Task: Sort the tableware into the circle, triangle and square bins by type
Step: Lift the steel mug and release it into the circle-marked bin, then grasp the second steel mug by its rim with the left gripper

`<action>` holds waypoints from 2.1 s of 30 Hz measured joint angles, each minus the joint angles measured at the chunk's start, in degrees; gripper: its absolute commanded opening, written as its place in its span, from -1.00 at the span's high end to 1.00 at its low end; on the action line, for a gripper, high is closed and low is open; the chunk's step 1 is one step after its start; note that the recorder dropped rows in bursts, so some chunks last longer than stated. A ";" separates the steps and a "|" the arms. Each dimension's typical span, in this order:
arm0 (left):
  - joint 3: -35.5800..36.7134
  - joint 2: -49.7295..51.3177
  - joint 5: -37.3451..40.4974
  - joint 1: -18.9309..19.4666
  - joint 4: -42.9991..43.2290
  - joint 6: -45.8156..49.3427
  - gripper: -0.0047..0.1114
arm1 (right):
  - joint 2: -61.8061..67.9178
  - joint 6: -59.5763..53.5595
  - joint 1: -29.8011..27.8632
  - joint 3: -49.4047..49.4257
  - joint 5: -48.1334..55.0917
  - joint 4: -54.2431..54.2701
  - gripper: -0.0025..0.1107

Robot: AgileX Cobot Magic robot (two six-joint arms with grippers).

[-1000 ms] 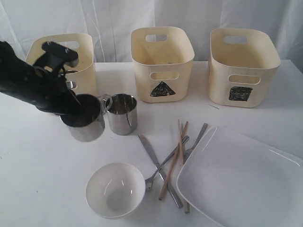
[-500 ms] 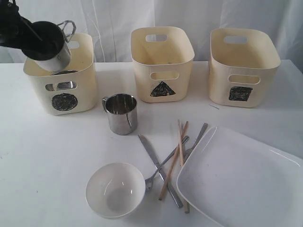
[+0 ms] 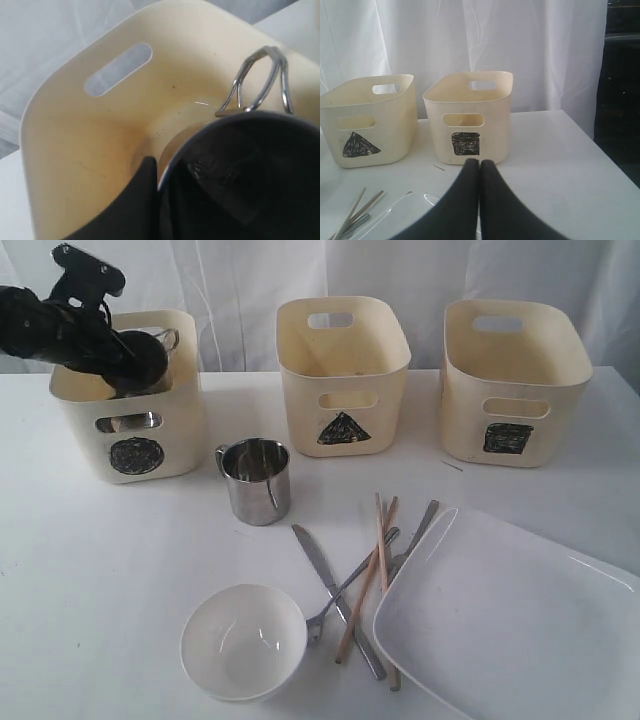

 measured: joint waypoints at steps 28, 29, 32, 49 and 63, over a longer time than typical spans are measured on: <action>12.97 -22.73 23.67 -14.50 -0.71 -15.85 -0.22 | 0.00 0.11 0.00 0.00 0.00 0.00 0.96; 13.33 -22.29 23.36 -15.01 -0.84 -17.15 -0.22 | 0.00 0.11 0.00 0.00 0.00 0.00 0.96; 13.42 -20.00 21.22 -16.54 -1.08 -20.32 -0.22 | 0.00 0.11 0.00 0.00 0.00 0.00 0.96; 11.59 -9.04 16.03 -17.82 -1.54 -32.63 -0.22 | 0.00 0.11 0.00 0.00 0.00 0.00 0.96; 11.22 -2.28 7.96 -18.39 -1.66 -35.96 -0.22 | 0.00 0.11 0.00 0.00 0.00 0.00 0.96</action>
